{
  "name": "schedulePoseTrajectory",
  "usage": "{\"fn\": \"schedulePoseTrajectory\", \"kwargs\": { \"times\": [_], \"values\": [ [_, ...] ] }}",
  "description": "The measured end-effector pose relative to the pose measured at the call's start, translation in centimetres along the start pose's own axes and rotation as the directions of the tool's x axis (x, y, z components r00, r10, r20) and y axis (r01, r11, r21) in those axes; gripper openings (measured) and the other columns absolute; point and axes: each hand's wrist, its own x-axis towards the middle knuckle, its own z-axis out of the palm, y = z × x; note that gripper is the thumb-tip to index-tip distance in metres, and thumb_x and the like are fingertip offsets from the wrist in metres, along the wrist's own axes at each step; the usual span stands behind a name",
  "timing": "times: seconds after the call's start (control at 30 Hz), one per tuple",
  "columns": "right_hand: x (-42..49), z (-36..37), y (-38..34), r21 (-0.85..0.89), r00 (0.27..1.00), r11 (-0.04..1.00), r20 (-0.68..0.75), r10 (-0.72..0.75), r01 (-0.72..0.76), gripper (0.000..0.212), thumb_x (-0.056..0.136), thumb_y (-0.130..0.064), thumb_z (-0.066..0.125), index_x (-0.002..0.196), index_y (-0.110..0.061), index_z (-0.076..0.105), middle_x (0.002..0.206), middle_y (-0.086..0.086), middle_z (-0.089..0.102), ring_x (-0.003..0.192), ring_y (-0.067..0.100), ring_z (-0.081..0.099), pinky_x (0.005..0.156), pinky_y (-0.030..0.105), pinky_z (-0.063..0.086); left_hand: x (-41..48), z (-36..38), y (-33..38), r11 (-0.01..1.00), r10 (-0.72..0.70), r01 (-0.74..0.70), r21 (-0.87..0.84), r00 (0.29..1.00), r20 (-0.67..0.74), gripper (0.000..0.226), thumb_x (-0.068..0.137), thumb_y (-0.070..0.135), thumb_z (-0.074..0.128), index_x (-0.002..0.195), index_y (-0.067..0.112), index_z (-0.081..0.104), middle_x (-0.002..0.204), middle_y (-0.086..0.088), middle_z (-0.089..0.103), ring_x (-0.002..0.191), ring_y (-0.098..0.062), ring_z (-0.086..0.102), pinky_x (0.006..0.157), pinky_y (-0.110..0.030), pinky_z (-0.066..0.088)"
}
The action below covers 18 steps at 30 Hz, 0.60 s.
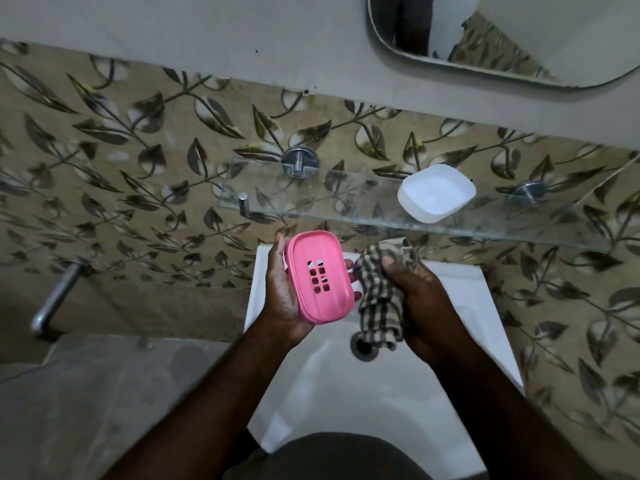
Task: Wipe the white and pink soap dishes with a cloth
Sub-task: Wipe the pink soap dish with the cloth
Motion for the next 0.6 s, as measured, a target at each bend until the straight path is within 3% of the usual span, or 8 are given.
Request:
{"fn": "schedulePoseTrajectory", "kwargs": {
  "times": [0.1, 0.13, 0.23, 0.33, 0.4, 0.5, 0.57, 0.6],
  "values": [
    [-0.5, 0.5, 1.0, -0.259, 0.998, 0.964, -0.008, -0.060, 0.056, 0.027, 0.086, 0.000, 0.066, 0.112, -0.005, 0.062, 0.098, 0.019, 0.072, 0.080, 0.029, 0.069, 0.068, 0.039, 0.057, 0.6, 0.5, 0.0, 0.996, 0.044, -0.033, 0.082, 0.989, -0.138, 0.067, 0.087, 0.065, 0.041, 0.101, 0.009, 0.076, 0.102, -0.016, 0.071, 0.091, -0.031, 0.068, 0.092, -0.051, 0.051],
    [-0.7, 1.0, 1.2, -0.376, 0.994, 0.921, 0.010, -0.110, 0.106, 0.026, 0.084, 0.000, 0.070, 0.107, -0.009, 0.065, 0.094, 0.014, 0.073, 0.078, 0.027, 0.069, 0.068, 0.039, 0.058, 0.7, 0.7, 0.0, 0.992, 0.043, -0.023, 0.122, 0.986, -0.163, 0.066, 0.088, 0.064, 0.040, 0.101, 0.011, 0.077, 0.102, -0.014, 0.073, 0.091, -0.029, 0.070, 0.090, -0.048, 0.053],
    [-0.4, 2.4, 1.3, -0.662, 0.956, 0.695, 0.132, -0.260, 0.280, 0.016, 0.085, -0.010, 0.072, 0.088, -0.025, 0.067, 0.071, -0.004, 0.070, 0.060, 0.009, 0.066, 0.053, 0.022, 0.053, 0.6, 2.0, -0.1, 0.976, 0.019, 0.019, 0.219, 0.985, -0.171, 0.071, 0.083, 0.066, 0.046, 0.121, 0.010, 0.067, 0.110, -0.014, 0.073, 0.101, -0.028, 0.069, 0.083, -0.040, 0.055],
    [0.4, 3.8, 1.3, -0.777, 0.919, 0.523, 0.178, -0.352, 0.351, 0.006, 0.090, -0.025, 0.064, 0.086, -0.021, 0.066, 0.060, 0.004, 0.059, 0.051, 0.018, 0.061, 0.039, 0.023, 0.044, 0.7, 3.0, -0.2, 0.946, 0.007, 0.042, 0.321, 0.988, -0.151, 0.068, 0.079, 0.066, 0.049, 0.109, 0.011, 0.073, 0.107, -0.014, 0.074, 0.096, -0.025, 0.072, 0.074, -0.032, 0.058],
    [0.3, 4.0, 2.1, -0.748, 0.951, 0.593, 0.182, -0.249, 0.298, 0.007, 0.087, -0.033, 0.060, 0.087, -0.027, 0.064, 0.053, 0.005, 0.056, 0.041, 0.023, 0.053, 0.042, 0.030, 0.042, 0.5, 3.1, 0.5, 0.935, -0.006, 0.070, 0.349, 0.983, -0.182, 0.069, 0.081, 0.069, 0.046, 0.102, 0.010, 0.075, 0.094, -0.014, 0.076, 0.082, -0.024, 0.074, 0.063, -0.032, 0.060],
    [-0.6, 2.7, 3.6, -0.754, 0.975, 0.630, 0.223, -0.018, 0.184, 0.009, 0.084, -0.031, 0.062, 0.086, -0.023, 0.059, 0.054, 0.023, 0.050, 0.042, 0.019, 0.041, 0.045, 0.032, 0.034, 0.3, 2.3, 1.8, 0.922, 0.020, 0.085, 0.379, 0.964, -0.264, 0.071, 0.085, 0.070, 0.043, 0.114, 0.010, 0.065, 0.085, -0.014, 0.073, 0.072, -0.025, 0.072, 0.064, -0.033, 0.058],
    [-1.1, 2.2, 3.4, -0.811, 0.960, 0.541, 0.278, 0.025, 0.221, 0.012, 0.081, -0.023, 0.061, 0.092, -0.020, 0.063, 0.066, 0.026, 0.056, 0.049, 0.024, 0.047, 0.047, 0.036, 0.034, 0.2, 2.3, 1.8, 0.918, 0.052, 0.060, 0.392, 0.962, -0.269, 0.072, 0.086, 0.070, 0.042, 0.119, 0.008, 0.061, 0.086, -0.016, 0.070, 0.073, -0.025, 0.068, 0.067, -0.034, 0.056],
    [-0.8, 2.0, 3.2, -0.844, 0.934, 0.415, 0.356, -0.040, 0.340, 0.019, 0.078, -0.018, 0.059, 0.096, -0.019, 0.066, 0.078, 0.024, 0.061, 0.057, 0.026, 0.054, 0.049, 0.037, 0.039, 0.1, 2.5, 1.5, 0.923, 0.050, 0.060, 0.380, 0.961, -0.273, 0.072, 0.085, 0.071, 0.043, 0.113, 0.008, 0.064, 0.081, -0.015, 0.070, 0.070, -0.025, 0.069, 0.064, -0.034, 0.057]
  ]
}}
